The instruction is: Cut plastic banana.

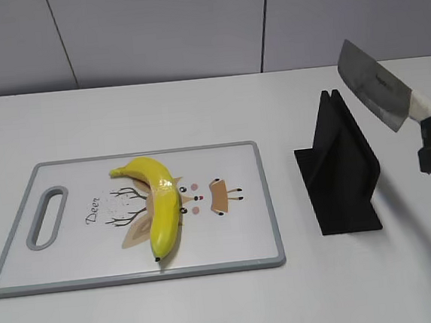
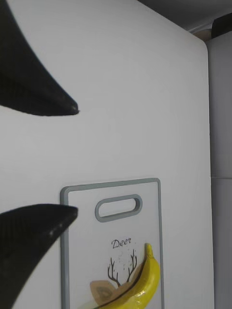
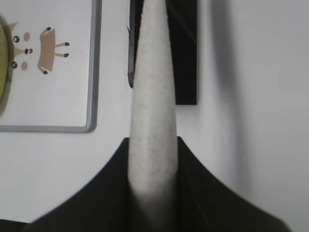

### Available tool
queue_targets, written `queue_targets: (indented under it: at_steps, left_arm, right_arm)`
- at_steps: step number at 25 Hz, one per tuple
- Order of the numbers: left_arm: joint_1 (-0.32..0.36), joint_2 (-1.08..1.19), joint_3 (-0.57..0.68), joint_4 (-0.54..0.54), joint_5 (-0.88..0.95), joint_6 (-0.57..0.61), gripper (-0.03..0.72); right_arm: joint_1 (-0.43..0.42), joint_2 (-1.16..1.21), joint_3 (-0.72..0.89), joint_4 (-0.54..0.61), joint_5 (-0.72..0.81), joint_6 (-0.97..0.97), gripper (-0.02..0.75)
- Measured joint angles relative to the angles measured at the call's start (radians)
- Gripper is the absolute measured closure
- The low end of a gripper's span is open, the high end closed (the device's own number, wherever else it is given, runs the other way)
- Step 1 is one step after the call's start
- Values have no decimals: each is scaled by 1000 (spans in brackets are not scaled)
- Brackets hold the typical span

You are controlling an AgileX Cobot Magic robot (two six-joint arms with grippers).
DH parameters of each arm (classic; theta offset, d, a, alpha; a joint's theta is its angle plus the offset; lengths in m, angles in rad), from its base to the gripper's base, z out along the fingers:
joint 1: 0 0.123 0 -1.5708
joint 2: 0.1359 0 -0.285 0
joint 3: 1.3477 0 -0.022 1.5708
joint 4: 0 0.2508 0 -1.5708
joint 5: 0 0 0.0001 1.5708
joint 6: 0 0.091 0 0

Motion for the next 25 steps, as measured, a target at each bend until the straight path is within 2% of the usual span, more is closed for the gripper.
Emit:
queue_targets:
  at_steps: [10, 23, 25]
  left_arm:
    - [0, 0, 0, 5, -2, 0, 133]
    - [0, 0, 0, 8, -4, 0, 133]
    - [0, 0, 0, 8, -4, 0, 133]
  right_arm:
    - [0, 132, 0, 0, -121, -14, 572]
    - [0, 264, -8, 2, -164, -19, 572]
    - [0, 266, -9, 3, -177, -19, 542]
